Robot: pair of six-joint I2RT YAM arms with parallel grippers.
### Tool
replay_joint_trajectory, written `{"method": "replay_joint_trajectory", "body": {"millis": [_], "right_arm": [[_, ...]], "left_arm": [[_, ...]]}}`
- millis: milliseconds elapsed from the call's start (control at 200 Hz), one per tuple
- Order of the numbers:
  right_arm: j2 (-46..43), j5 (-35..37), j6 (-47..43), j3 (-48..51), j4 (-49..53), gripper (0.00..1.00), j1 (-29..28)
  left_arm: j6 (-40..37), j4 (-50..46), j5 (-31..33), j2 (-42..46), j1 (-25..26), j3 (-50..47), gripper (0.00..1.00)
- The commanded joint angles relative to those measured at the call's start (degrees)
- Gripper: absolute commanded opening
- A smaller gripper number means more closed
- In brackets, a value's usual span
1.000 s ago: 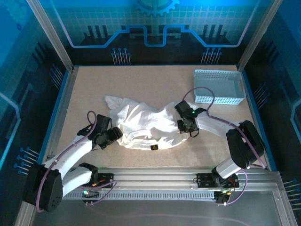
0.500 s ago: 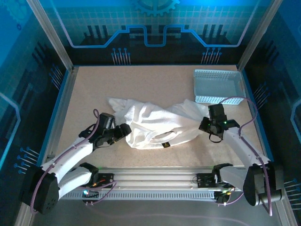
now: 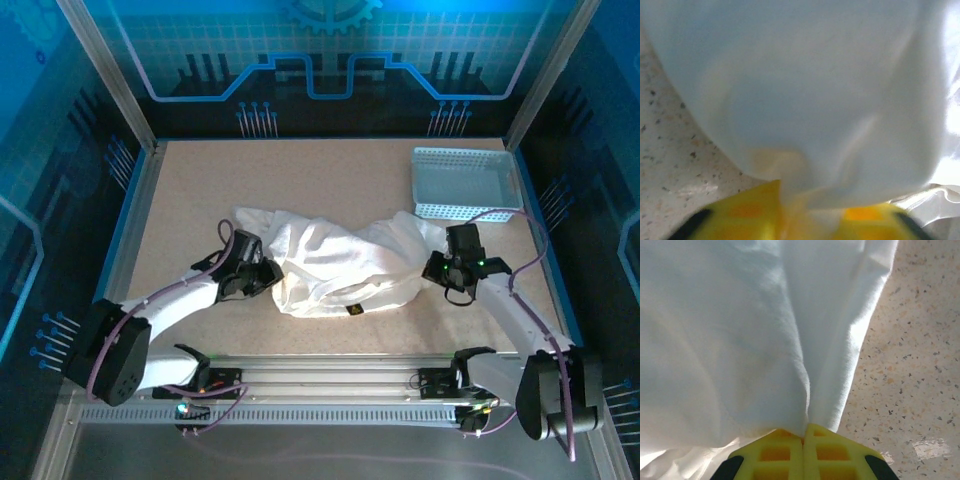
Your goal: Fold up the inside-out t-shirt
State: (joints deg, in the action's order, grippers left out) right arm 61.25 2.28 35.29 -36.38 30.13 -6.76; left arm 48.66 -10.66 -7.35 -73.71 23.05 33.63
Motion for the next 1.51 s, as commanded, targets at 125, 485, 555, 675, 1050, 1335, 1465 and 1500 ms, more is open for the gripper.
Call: {"method": "replay_joint_trajectory", "body": {"millis": [125, 485, 555, 675, 1050, 1335, 1465, 1500], "right_arm": [[-9.22, -3.51, -6.72, -10.41, 5.61, 0.0, 1.06], [-12.96, -6.83, -11.37, -42.53, 12.71, 0.0, 1.22], [-12.5, -6.68, -12.41, -49.26, 13.69, 0.0, 1.18], [-11.04, -8.14, -13.7, -60.12, 15.13, 0.0, 1.22], [-5.03, -14.76, -13.17, -87.78, 19.28, 0.0, 1.23], [1.24, -13.8, -13.81, -73.69, 13.69, 0.0, 1.22], [5.89, -16.15, -16.09, -62.88, 7.08, 0.0, 0.38], [7.03, -16.91, -17.34, -59.84, 4.85, 0.0, -0.07]], "left_arm": [[-8.03, -18.28, 9.51, 7.3, 0.2, 16.85, 0.0], [-19.2, -33.88, 19.16, 14.11, -0.73, 52.59, 0.0], [-20.7, -34.44, 20.32, 14.64, -1.03, 57.59, 0.0], [-22.77, -35.57, 21.84, 15.0, -1.27, 66.27, 0.0], [-17.97, -26.7, 12.25, 22.65, -1.32, 70.29, 0.0], [-19.96, -33.13, 23.17, 12.68, -1.36, 62.4, 0.0], [-19.84, -30.26, 32.57, 8.04, -1.42, 51.85, 0.0], [-19.84, -28.79, 33.9, 6.83, -1.53, 49.43, 0.0]]}}
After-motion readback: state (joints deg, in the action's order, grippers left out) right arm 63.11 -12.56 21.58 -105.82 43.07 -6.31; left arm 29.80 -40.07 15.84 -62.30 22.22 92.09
